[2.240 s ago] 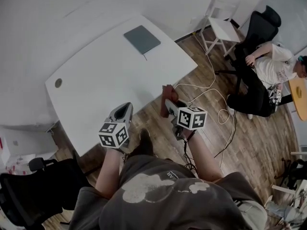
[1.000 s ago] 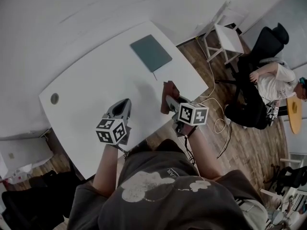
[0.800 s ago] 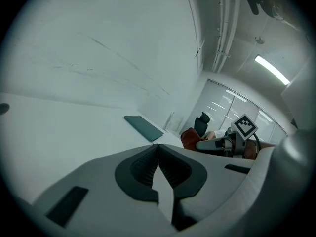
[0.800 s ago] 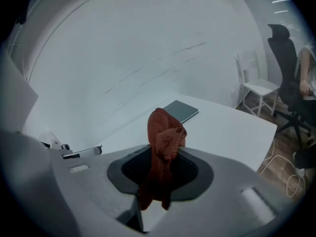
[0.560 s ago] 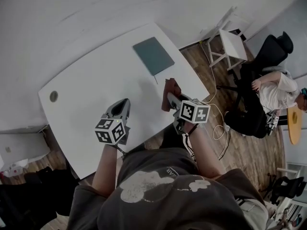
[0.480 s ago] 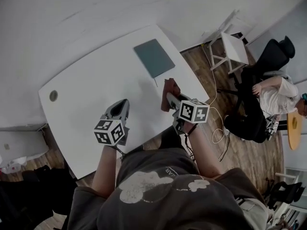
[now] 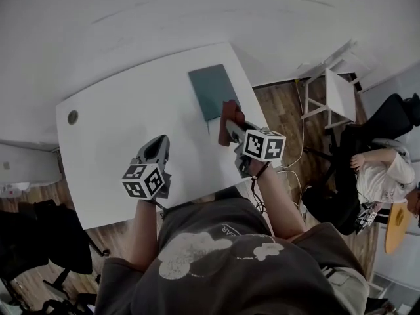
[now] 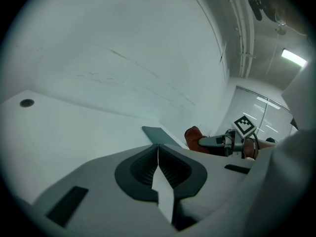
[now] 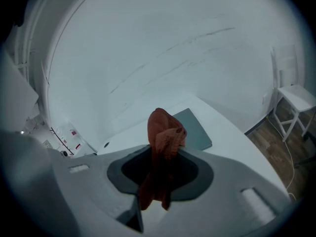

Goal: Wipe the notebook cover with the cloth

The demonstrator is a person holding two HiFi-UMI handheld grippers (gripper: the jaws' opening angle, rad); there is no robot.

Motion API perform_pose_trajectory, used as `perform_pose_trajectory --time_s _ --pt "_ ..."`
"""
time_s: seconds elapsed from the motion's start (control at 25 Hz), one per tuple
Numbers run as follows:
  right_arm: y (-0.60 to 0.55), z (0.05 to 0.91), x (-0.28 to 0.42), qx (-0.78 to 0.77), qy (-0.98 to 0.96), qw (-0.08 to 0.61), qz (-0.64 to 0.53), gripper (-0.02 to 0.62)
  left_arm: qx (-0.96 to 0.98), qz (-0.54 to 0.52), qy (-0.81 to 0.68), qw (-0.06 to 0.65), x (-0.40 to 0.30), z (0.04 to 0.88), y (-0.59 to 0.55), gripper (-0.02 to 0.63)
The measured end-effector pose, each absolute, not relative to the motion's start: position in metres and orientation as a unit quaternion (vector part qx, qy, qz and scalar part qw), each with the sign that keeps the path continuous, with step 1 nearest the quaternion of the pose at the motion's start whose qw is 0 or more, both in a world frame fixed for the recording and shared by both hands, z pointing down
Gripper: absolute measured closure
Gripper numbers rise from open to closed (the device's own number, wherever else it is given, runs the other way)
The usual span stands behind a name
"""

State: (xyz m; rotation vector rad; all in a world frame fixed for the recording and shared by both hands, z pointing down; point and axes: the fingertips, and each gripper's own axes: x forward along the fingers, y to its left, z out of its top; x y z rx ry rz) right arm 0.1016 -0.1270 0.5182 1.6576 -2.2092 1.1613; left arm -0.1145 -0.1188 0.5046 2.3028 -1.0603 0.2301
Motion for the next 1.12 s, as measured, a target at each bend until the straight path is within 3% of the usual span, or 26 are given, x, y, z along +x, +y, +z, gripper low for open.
perform_pose_trajectory --time_s 0.56,1.12 --pt "-0.198 0.533 0.162 0.481 -0.776 0.091 0.397 0.489 0.826 0.085 -0.475 0.291 -0.053 0.507 -0.136 0.607" --pt "-0.257 0.545 0.169 0.421 -0.807 0.111 0.399 0.489 0.818 0.133 -0.466 0.31 0.02 0.545 -0.165 0.606"
